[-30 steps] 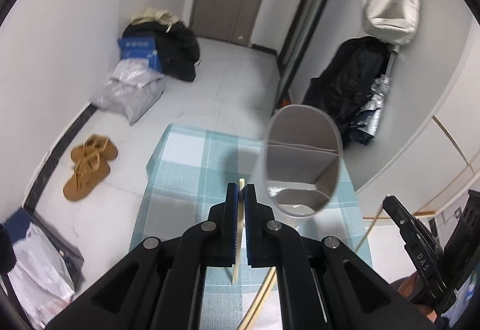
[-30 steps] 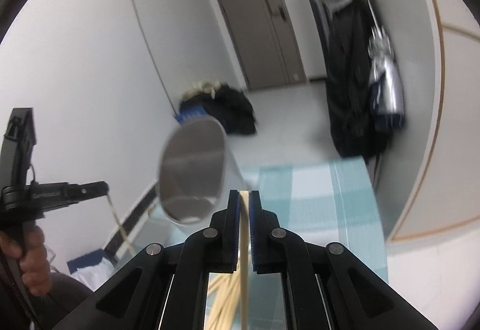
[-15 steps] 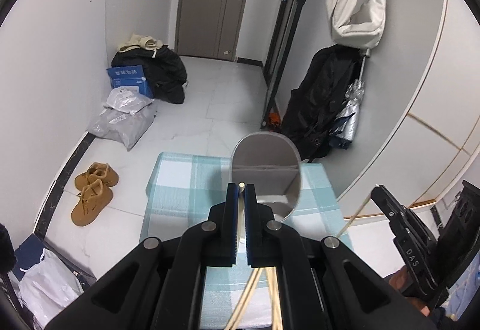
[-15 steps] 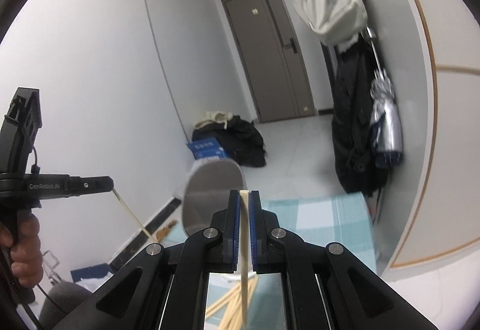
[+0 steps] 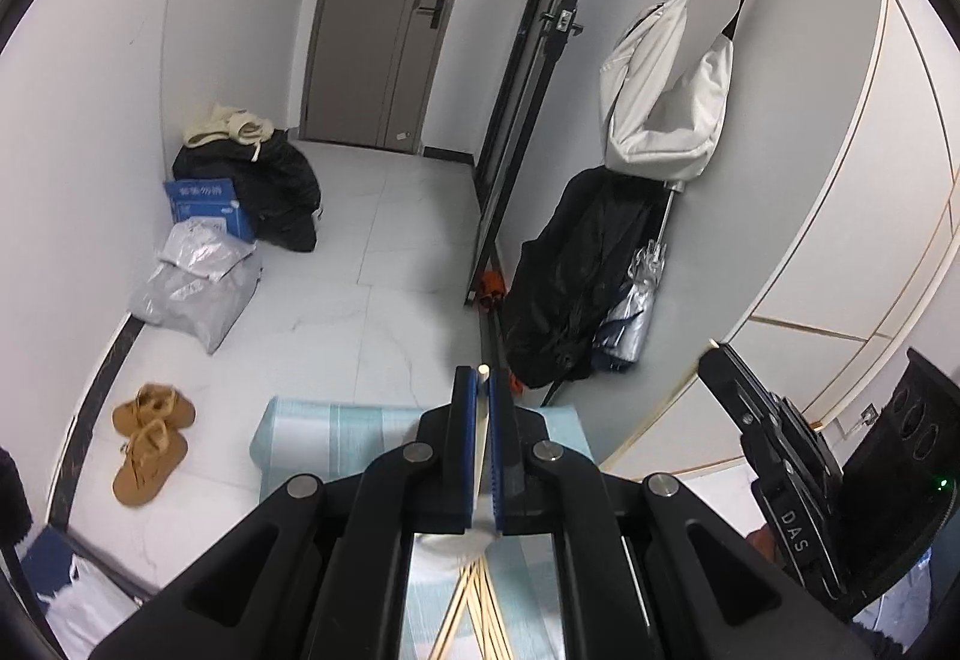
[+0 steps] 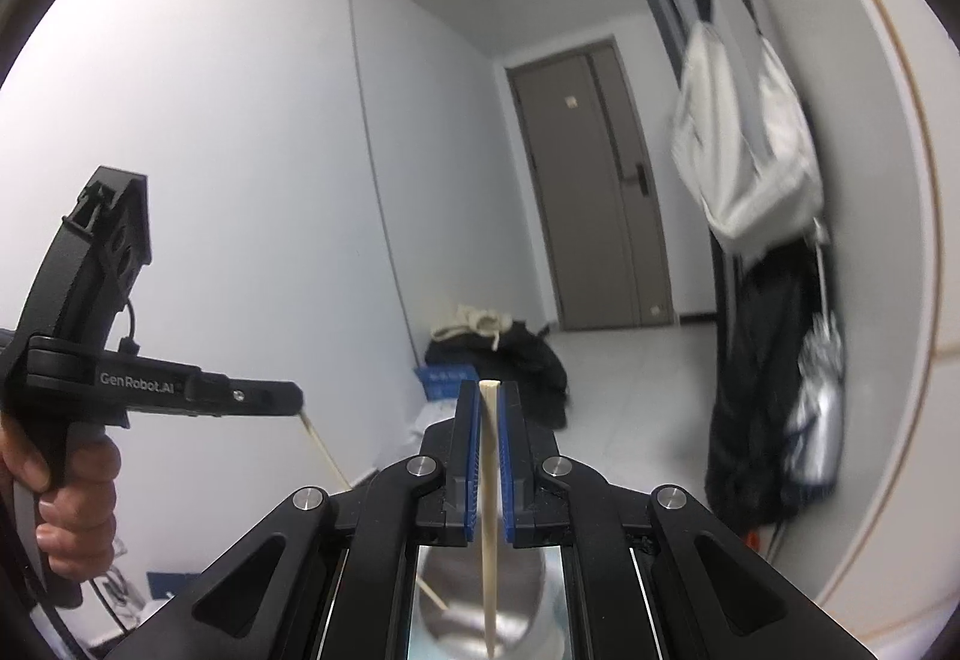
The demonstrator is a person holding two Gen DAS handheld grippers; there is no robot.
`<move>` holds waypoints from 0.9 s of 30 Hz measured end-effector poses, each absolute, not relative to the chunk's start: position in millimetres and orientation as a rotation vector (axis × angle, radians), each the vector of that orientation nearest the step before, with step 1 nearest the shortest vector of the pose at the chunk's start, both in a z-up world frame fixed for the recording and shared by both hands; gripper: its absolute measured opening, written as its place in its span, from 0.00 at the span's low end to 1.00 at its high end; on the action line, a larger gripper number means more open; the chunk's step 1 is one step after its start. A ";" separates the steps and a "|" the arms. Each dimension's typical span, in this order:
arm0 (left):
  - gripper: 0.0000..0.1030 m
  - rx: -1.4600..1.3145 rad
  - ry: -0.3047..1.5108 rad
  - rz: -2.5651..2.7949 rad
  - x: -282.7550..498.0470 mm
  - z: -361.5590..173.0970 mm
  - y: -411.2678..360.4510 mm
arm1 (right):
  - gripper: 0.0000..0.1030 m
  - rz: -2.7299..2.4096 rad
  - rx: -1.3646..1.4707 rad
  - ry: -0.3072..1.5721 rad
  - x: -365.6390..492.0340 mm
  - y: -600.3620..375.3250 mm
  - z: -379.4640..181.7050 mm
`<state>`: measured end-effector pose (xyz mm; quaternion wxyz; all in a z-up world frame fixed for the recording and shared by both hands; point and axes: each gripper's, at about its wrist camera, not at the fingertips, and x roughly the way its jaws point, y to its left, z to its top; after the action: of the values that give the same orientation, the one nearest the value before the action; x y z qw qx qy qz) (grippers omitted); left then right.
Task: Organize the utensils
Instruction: 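Lift both held chopsticks and lower them into the white utensil holder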
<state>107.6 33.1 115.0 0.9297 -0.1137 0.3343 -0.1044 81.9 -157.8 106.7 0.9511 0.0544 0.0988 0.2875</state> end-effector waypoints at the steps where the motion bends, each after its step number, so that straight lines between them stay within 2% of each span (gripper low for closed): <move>1: 0.00 -0.230 0.687 -0.215 112.7 115.8 33.2 | 0.05 0.585 0.106 0.195 88.4 -154.5 111.1; 7: 0.00 -0.203 0.708 -0.228 141.1 114.6 37.4 | 0.05 0.589 0.117 0.171 129.1 -137.6 121.2; 14: 0.00 -0.160 0.773 -0.236 163.2 97.3 35.9 | 0.05 0.623 0.119 0.206 166.8 -122.4 96.7; 27: 0.00 -0.171 0.887 -0.291 187.5 65.8 32.0 | 0.05 0.735 0.031 0.298 170.3 -109.6 57.7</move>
<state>187.5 32.0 65.8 0.8896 -0.0823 0.4269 -0.1400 170.3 -109.6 57.7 0.9223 0.0151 0.1452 0.3578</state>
